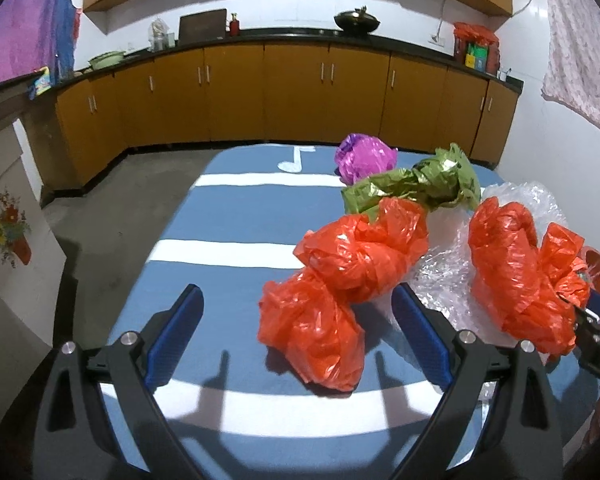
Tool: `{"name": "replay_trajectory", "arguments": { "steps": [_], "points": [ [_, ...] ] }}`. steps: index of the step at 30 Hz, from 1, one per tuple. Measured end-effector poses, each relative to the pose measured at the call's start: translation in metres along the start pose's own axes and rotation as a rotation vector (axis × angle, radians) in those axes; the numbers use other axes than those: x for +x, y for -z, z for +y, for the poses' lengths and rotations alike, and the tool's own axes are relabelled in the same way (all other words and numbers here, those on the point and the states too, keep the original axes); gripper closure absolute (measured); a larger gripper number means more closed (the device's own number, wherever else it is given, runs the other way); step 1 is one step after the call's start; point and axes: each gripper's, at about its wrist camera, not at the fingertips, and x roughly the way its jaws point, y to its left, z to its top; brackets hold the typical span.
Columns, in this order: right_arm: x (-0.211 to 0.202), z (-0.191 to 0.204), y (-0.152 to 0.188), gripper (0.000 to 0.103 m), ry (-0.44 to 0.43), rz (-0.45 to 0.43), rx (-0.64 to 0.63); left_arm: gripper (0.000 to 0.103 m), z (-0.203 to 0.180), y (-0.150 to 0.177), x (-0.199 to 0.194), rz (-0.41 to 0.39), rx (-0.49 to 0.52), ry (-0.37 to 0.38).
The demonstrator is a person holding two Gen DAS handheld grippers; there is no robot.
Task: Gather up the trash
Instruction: 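Grasp a red bag with the left tool while the right tool grasps another red bag, then carry both red bags over the orange basket with both tools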
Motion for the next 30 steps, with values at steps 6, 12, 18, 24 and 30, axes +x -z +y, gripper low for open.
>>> {"name": "replay_trajectory", "arguments": {
  "steps": [6,12,18,24,30],
  "points": [
    [0.005,0.001,0.003,0.048,-0.025,0.023,0.000,0.031,0.003,-0.005,0.024,0.081,-0.023,0.055],
    [0.000,0.001,0.004,0.056,-0.053,0.020,0.002,0.057,0.007,-0.005,0.030,0.104,-0.048,0.097],
    [-0.009,-0.002,0.004,0.059,-0.070,0.001,0.009,0.066,0.004,-0.004,0.020,0.075,-0.046,0.097],
    [-0.028,-0.006,0.003,0.059,-0.072,-0.039,0.016,0.067,0.007,-0.004,0.001,0.037,-0.063,0.095],
    [-0.047,-0.007,0.003,0.059,-0.100,-0.068,0.025,0.067,0.006,-0.004,-0.022,0.003,-0.079,0.110]
  ]
}}
